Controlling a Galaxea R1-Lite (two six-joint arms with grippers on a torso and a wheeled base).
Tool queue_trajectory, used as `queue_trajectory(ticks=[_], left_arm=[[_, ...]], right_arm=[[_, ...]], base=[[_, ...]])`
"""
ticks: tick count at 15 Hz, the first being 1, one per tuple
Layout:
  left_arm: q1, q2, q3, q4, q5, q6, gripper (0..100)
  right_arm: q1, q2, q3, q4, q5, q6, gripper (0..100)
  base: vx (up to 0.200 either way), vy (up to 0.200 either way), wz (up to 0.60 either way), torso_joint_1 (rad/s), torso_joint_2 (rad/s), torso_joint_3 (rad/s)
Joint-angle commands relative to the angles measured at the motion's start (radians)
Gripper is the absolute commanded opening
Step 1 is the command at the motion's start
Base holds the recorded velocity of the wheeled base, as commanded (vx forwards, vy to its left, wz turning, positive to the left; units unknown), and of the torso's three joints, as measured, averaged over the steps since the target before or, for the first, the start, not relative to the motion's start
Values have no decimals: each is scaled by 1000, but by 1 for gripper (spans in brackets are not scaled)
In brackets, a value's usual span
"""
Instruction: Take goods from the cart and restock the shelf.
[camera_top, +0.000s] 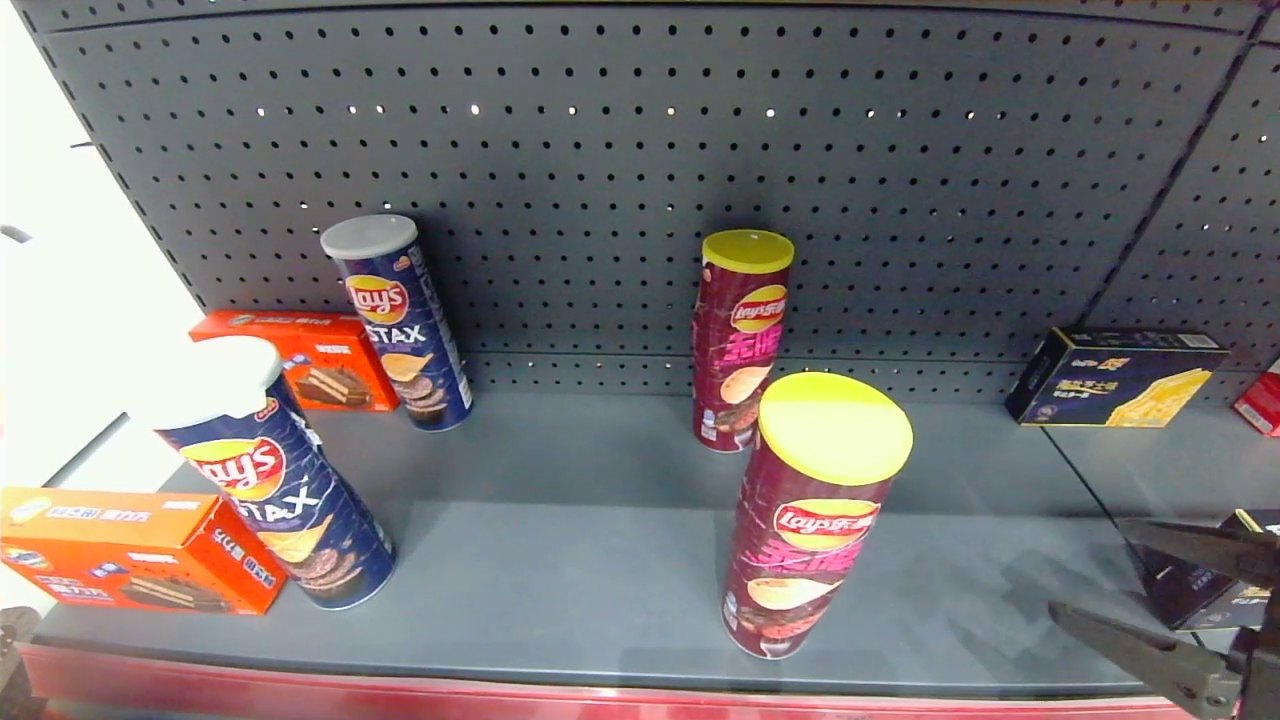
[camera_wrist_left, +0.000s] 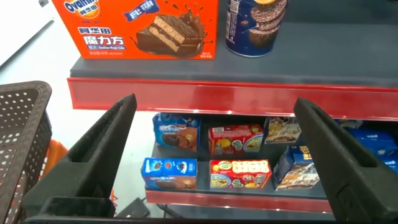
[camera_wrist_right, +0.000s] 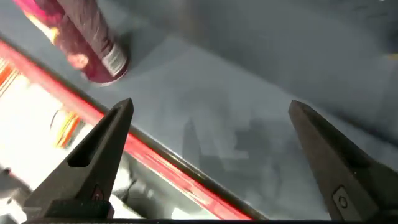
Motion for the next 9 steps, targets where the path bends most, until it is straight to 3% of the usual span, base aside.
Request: queue_trajectory(ticks=[1, 3, 9], left_arm=[[0, 4, 0, -1, -1, 0, 100], [2, 4, 0, -1, 1, 0, 100], [0, 4, 0, -1, -1, 0, 100]], right_arm=[[61, 141, -16, -21, -2, -2, 100], [121, 219, -33, -87, -37, -2, 100], [181, 291, -98, -98, -69, -2, 100]], base=[[0, 0, 0, 0, 0, 0], [0, 0, 0, 0, 0, 0], [0, 0, 0, 0, 0, 0]])
